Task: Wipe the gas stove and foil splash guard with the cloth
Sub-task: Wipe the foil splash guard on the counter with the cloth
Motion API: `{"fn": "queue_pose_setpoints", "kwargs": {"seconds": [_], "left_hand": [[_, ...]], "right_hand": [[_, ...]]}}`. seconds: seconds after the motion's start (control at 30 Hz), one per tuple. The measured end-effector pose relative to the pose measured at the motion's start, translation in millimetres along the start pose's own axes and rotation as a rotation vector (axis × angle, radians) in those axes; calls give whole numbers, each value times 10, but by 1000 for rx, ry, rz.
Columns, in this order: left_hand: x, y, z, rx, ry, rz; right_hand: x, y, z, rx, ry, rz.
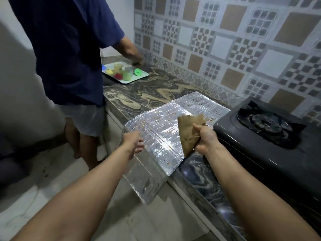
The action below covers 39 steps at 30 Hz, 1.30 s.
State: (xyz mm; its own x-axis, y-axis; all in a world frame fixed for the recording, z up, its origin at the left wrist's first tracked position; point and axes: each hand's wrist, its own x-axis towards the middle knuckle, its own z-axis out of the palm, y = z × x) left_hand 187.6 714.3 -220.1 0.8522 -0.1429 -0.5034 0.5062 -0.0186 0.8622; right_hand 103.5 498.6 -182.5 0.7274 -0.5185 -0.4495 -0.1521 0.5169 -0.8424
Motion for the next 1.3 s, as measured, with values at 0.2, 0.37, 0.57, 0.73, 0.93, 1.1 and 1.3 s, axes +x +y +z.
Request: {"fn": "queue_pose_setpoints", "kwargs": {"seconds": [0.2, 0.37, 0.57, 0.73, 0.93, 1.1, 1.3], "left_hand": [[636, -1091, -639, 85, 271, -238], [667, -1558, -714, 83, 178, -410], [841, -1957, -764, -123, -78, -546], [620, -1743, -897, -401, -83, -553], [495, -1554, -1226, -636, -173, -412], [385, -1366, -1302, -745, -270, -306], [215, -1245, -1229, -796, -305, -222]], "right_hand": [[280, 317, 164, -500, 105, -215], [405, 654, 182, -1148, 57, -450], [143, 946, 245, -1495, -157, -531], [322, 1024, 244, -1644, -83, -378], [306, 914, 357, -1543, -117, -361], [440, 985, 274, -1504, -60, -326], [593, 1161, 276, -1493, -67, -328]]}}
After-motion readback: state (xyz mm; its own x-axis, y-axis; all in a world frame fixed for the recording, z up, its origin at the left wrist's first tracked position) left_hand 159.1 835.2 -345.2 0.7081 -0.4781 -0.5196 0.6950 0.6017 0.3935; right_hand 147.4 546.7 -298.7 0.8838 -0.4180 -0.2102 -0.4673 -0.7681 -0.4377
